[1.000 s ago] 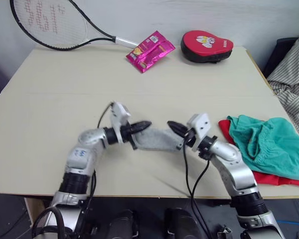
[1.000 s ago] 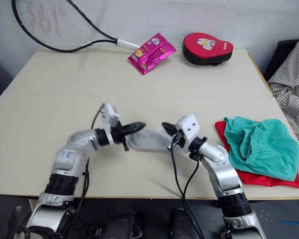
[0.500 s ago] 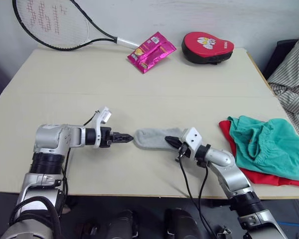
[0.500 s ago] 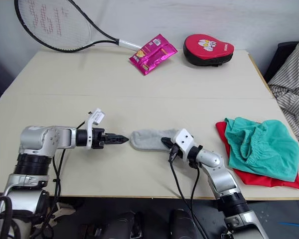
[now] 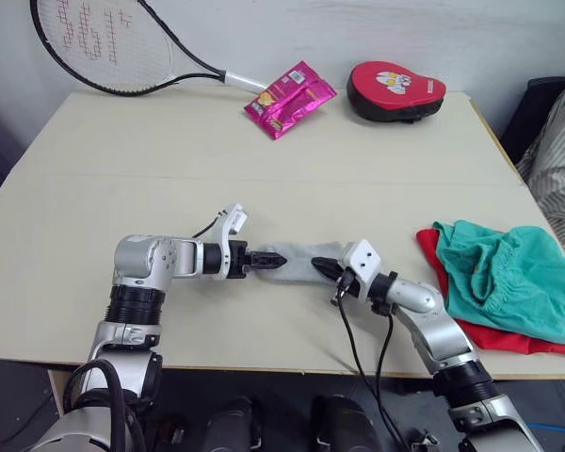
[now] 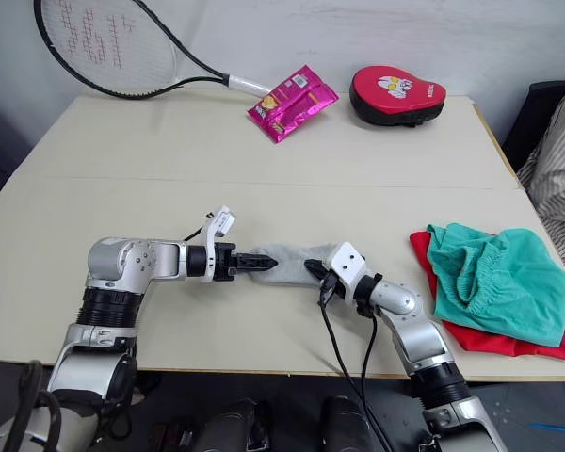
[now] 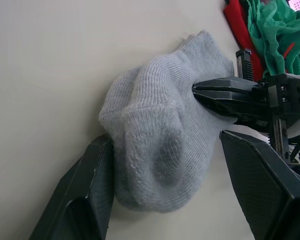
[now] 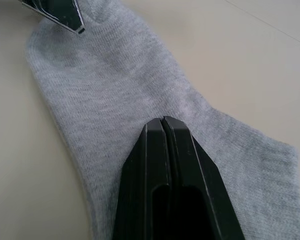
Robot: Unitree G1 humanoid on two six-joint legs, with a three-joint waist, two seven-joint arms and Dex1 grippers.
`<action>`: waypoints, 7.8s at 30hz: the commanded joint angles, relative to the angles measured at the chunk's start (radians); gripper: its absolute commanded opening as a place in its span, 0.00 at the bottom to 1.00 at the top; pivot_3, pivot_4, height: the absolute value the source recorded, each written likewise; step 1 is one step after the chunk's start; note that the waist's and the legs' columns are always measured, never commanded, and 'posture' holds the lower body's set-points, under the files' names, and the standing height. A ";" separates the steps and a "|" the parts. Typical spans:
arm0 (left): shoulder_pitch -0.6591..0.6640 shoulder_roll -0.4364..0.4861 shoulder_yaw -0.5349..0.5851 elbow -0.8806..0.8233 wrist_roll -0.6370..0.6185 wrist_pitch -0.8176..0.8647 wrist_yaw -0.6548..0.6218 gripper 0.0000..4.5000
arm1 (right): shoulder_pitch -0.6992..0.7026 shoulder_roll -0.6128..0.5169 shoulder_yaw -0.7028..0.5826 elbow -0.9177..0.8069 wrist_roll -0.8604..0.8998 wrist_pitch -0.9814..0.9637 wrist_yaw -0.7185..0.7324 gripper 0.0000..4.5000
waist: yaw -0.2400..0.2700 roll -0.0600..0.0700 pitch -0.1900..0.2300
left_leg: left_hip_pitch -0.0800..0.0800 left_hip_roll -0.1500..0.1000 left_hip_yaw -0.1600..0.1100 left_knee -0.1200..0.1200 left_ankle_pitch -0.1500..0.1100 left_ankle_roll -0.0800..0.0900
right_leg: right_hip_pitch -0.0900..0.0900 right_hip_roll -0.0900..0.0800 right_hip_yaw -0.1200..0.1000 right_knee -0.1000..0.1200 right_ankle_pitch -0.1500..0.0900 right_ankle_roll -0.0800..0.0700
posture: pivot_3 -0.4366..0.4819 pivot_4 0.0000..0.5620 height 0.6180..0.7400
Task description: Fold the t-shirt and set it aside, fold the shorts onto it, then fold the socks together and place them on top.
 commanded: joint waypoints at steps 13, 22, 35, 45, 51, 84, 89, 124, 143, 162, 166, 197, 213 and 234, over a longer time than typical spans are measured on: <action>-0.128 0.205 -0.256 -0.202 0.044 -0.125 -0.195 0.00 | 0.053 0.013 0.014 0.001 -0.022 0.027 -0.013 0.00 | -0.010 0.000 0.000 | 0.000 0.000 0.000 -0.002 -0.003 -0.006 | -0.001 0.001 0.000 -0.001 0.000 -0.001 | 0.48 0.27 1.00; -0.273 0.041 -0.315 -0.049 0.073 -0.240 -0.226 0.00 | 0.077 0.006 0.006 -0.044 -0.019 0.051 -0.026 0.00 | -0.011 0.000 0.000 | -0.001 0.001 0.001 -0.002 0.001 -0.001 | -0.001 0.002 0.000 0.000 0.000 -0.001 | 0.48 0.27 1.00; -0.136 -0.157 -0.182 0.133 0.025 -0.465 -0.312 0.40 | 0.222 -0.066 -0.101 -0.328 0.029 0.206 -0.067 0.00 | 0.004 0.000 0.000 | -0.003 0.001 0.000 0.000 0.001 0.001 | -0.002 0.001 -0.001 -0.003 -0.001 -0.001 | 0.48 0.27 1.00; -0.070 -0.089 -0.116 0.150 0.048 -0.795 -0.475 0.81 | 0.338 -0.142 -0.301 -0.489 0.168 0.308 -0.050 0.00 | 0.015 0.000 0.001 | -0.004 0.001 0.000 0.000 0.000 0.001 | -0.002 -0.001 -0.002 -0.004 0.000 -0.001 | 0.48 0.27 1.00; -0.062 -0.063 -0.059 0.160 0.059 -0.863 -0.490 0.81 | 0.362 -0.193 -0.478 -0.576 0.338 0.403 -0.035 0.00 | 0.014 0.000 0.001 | -0.004 0.001 0.000 -0.001 0.000 0.002 | -0.002 -0.001 -0.003 -0.005 0.000 -0.001 | 0.48 0.27 1.00; -0.015 0.243 0.020 0.043 0.053 -0.144 -0.200 1.00 | -0.054 -0.088 0.028 0.044 0.022 -0.023 0.127 0.00 | 0.010 -0.002 0.003 | -0.005 0.000 0.000 0.001 -0.001 0.004 | -0.002 0.001 -0.003 0.000 0.000 0.000 | 0.48 0.27 1.00; -0.088 0.145 -0.003 0.149 0.038 -0.074 -0.162 1.00 | -0.074 -0.071 0.046 0.111 -0.018 -0.077 0.137 0.00 | 0.007 -0.002 0.003 | -0.004 0.001 0.000 0.001 0.000 0.002 | -0.001 0.001 -0.003 0.001 0.000 0.000 | 0.48 0.27 1.00; -0.316 -0.222 -0.210 0.345 0.117 -0.370 -0.209 0.16 | 0.051 -0.084 -0.049 -0.080 -0.011 0.099 0.037 0.00 | 0.009 -0.002 0.003 | -0.003 0.001 0.000 0.001 0.001 0.000 | -0.002 0.001 -0.002 -0.001 0.000 0.000 | 0.48 0.27 1.00; -0.089 -0.192 -0.151 0.340 0.169 -1.141 -0.576 0.99 | 0.352 -0.227 -0.429 -0.605 0.231 0.404 -0.008 0.00 | 0.015 -0.002 0.003 | -0.005 0.001 0.000 0.000 -0.001 0.003 | -0.003 -0.002 -0.003 -0.005 0.000 0.000 | 0.48 0.27 1.00; -0.117 -0.268 -0.281 0.550 0.492 -1.362 -0.354 0.00 | 0.046 -0.105 -0.114 -0.266 0.172 0.246 -0.038 0.00 | 0.013 -0.002 0.003 | -0.008 -0.001 0.001 0.005 -0.004 0.009 | -0.002 -0.001 -0.006 -0.004 0.001 0.002 | 0.48 0.27 1.00; -0.087 -0.274 -0.298 0.533 0.520 -1.292 -0.318 0.00 | 0.047 -0.050 -0.150 -0.141 0.165 0.178 -0.057 0.00 | 0.012 -0.002 0.003 | -0.007 -0.001 0.001 0.007 -0.004 0.010 | -0.001 -0.002 -0.009 -0.005 0.002 0.003 | 0.48 0.27 1.00; -0.076 -0.222 -0.275 0.524 0.513 -1.327 -0.338 0.00 | -0.078 -0.123 -0.702 -0.023 1.085 1.507 -0.528 0.99 | 0.012 0.001 0.002 | -0.006 -0.001 -0.001 0.005 -0.006 0.012 | 0.000 -0.007 -0.006 -0.006 0.001 0.002 | 0.48 0.27 1.00; -0.069 -0.203 -0.282 0.505 0.516 -1.314 -0.359 0.00 | -0.165 0.233 -0.802 0.035 1.026 1.473 -0.781 0.57 | -0.018 0.002 -0.003 | -0.004 0.000 0.000 0.000 -0.004 0.008 | -0.001 -0.005 -0.005 -0.005 0.001 0.002 | 0.48 0.27 1.00; -0.080 -0.078 -0.078 0.023 0.153 -1.050 -0.537 0.75 | 0.204 0.122 -1.036 -0.638 1.784 0.772 -1.106 0.03 | -0.011 0.010 0.001 | -0.008 -0.002 0.000 -0.005 -0.004 0.010 | -0.001 -0.002 -0.004 -0.011 0.001 0.005 | 0.48 0.27 1.00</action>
